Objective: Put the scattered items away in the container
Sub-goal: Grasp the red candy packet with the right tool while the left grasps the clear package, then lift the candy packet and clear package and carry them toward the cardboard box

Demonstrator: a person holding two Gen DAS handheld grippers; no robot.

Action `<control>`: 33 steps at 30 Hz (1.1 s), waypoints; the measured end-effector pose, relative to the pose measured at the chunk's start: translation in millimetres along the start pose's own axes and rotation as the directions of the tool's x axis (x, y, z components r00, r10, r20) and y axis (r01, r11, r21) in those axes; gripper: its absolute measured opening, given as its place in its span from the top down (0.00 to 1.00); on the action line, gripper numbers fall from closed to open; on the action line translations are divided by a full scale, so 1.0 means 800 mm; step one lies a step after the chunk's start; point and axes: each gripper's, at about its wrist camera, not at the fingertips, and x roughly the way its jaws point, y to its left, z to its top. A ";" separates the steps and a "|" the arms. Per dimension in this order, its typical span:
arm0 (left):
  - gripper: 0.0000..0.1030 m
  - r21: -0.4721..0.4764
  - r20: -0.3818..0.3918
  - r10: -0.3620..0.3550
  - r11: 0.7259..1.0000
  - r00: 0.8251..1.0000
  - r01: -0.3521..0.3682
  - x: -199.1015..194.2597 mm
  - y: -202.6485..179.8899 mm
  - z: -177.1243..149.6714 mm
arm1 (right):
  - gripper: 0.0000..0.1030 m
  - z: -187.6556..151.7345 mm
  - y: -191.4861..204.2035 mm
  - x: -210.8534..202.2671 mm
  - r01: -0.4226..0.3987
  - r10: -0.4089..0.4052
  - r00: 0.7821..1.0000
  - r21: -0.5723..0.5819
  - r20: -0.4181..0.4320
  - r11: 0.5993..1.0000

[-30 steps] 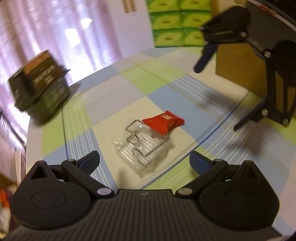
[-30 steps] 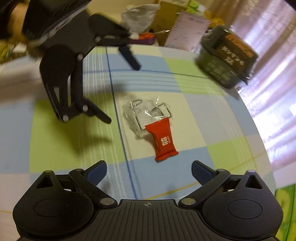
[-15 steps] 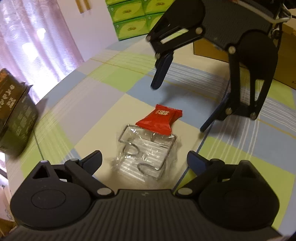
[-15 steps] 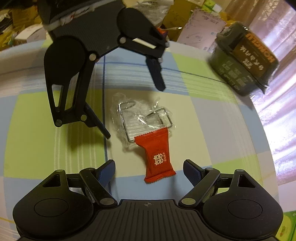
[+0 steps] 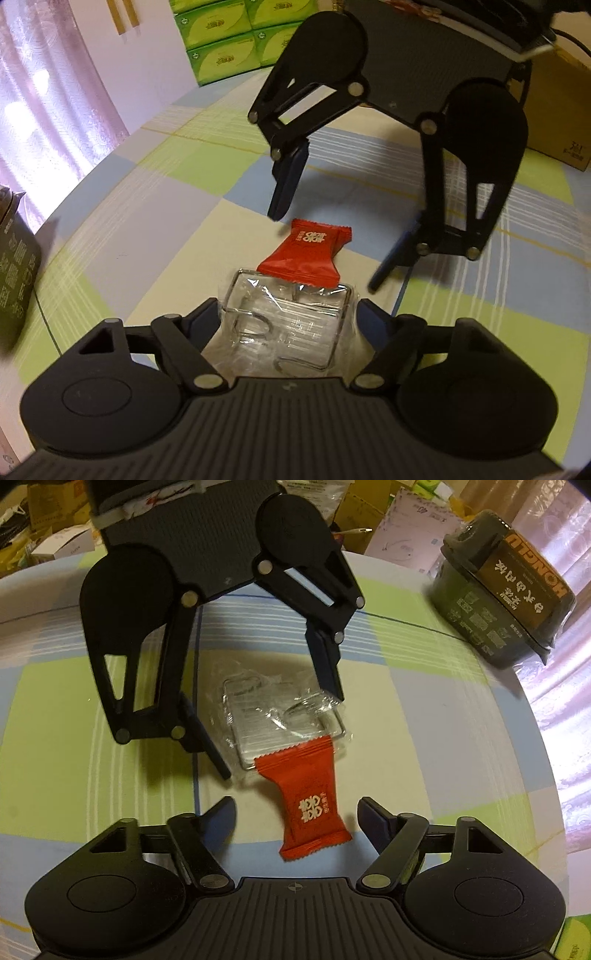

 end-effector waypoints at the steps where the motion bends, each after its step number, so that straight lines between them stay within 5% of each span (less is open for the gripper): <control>1: 0.27 -0.001 0.001 -0.002 1.000 1.000 0.002 0.000 0.001 -0.001 | 0.25 0.001 -0.001 0.000 0.002 -0.002 1.000 -0.002 0.000 1.000; 7: 0.35 -0.025 0.008 -0.003 1.000 1.000 0.003 -0.003 0.000 -0.008 | 0.44 0.005 0.000 0.001 -0.030 0.030 0.999 0.016 0.020 0.999; 9: 0.36 -0.034 0.012 0.004 0.999 1.000 -0.004 -0.005 -0.003 -0.010 | 0.63 0.006 0.002 0.001 -0.039 0.038 0.999 0.035 0.023 0.999; 12: 0.37 -0.048 0.013 0.016 0.999 1.000 -0.015 -0.010 -0.012 -0.014 | 0.68 0.002 0.008 -0.003 -0.041 0.040 0.999 0.072 0.021 0.997; 23: 0.39 -0.081 -0.037 0.026 0.996 0.999 -0.029 -0.046 -0.096 -0.022 | 0.68 -0.019 0.059 -0.035 0.010 0.022 0.991 0.244 -0.130 0.970; 33: 0.39 -0.161 -0.097 0.044 0.985 0.994 -0.059 -0.091 -0.221 -0.029 | 0.68 -0.057 0.163 -0.136 0.050 -0.007 0.996 0.497 -0.088 0.867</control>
